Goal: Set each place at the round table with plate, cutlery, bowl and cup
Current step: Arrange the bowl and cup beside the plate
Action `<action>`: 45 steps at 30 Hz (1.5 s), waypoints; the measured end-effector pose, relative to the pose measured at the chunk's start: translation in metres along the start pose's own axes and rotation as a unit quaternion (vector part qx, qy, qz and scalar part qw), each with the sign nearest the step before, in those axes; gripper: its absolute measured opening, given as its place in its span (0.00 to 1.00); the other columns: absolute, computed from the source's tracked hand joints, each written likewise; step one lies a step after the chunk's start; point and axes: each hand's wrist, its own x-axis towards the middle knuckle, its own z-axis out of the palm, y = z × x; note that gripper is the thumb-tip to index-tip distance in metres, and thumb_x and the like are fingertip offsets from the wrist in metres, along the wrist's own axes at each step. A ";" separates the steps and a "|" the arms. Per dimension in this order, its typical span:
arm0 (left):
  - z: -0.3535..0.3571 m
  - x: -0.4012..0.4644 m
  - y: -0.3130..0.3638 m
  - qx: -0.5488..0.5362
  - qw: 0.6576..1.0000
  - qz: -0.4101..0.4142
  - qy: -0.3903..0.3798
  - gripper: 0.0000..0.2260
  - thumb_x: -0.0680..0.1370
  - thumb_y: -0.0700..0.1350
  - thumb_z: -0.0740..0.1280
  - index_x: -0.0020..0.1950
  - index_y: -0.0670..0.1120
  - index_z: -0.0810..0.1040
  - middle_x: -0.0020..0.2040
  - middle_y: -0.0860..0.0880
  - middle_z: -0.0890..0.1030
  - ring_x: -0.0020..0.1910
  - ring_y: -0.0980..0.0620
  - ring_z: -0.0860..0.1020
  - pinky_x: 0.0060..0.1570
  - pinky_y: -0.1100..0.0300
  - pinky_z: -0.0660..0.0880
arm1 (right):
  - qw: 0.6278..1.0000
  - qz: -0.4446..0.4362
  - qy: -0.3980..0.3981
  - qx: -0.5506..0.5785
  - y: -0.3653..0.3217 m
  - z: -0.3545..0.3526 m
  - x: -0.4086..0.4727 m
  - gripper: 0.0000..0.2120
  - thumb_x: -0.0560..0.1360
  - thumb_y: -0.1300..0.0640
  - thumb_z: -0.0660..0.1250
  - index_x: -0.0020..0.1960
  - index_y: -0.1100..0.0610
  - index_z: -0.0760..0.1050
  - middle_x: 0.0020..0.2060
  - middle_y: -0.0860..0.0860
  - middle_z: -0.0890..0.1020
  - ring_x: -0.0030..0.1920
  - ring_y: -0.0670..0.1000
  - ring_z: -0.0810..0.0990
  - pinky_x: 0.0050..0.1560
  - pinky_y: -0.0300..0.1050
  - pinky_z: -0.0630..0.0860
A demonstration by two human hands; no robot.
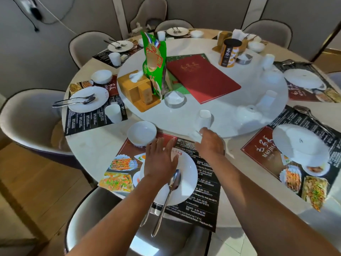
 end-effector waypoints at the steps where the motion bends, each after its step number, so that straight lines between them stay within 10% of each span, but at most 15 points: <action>1: 0.001 -0.003 0.001 0.001 1.000 0.003 -0.002 0.28 0.83 0.58 0.56 0.82 0.54 0.56 0.79 0.43 0.61 0.79 0.41 0.55 0.78 0.44 0.48 | 1.000 0.003 -0.003 0.003 0.008 -0.003 -0.007 0.17 0.73 0.57 0.72 0.61 0.54 0.76 0.55 0.53 0.82 0.55 0.57 0.80 0.53 0.47 0.76; 35: 0.017 0.005 0.044 -0.013 0.997 -0.069 -0.027 0.28 0.83 0.60 0.56 0.82 0.54 0.54 0.81 0.46 0.58 0.81 0.43 0.51 0.79 0.45 0.47 | 0.988 -0.110 -0.110 -0.027 0.049 -0.004 -0.014 0.15 0.77 0.55 0.69 0.63 0.52 0.78 0.57 0.49 0.80 0.59 0.54 0.76 0.58 0.47 0.74; 45: 0.022 0.019 0.055 -0.014 0.996 -0.079 -0.028 0.28 0.83 0.60 0.54 0.81 0.54 0.54 0.81 0.46 0.58 0.81 0.44 0.50 0.79 0.45 0.47 | 0.988 -0.122 0.057 -0.075 0.023 -0.031 0.047 0.27 0.72 0.58 0.69 0.70 0.52 0.69 0.65 0.53 0.70 0.61 0.57 0.69 0.55 0.51 0.74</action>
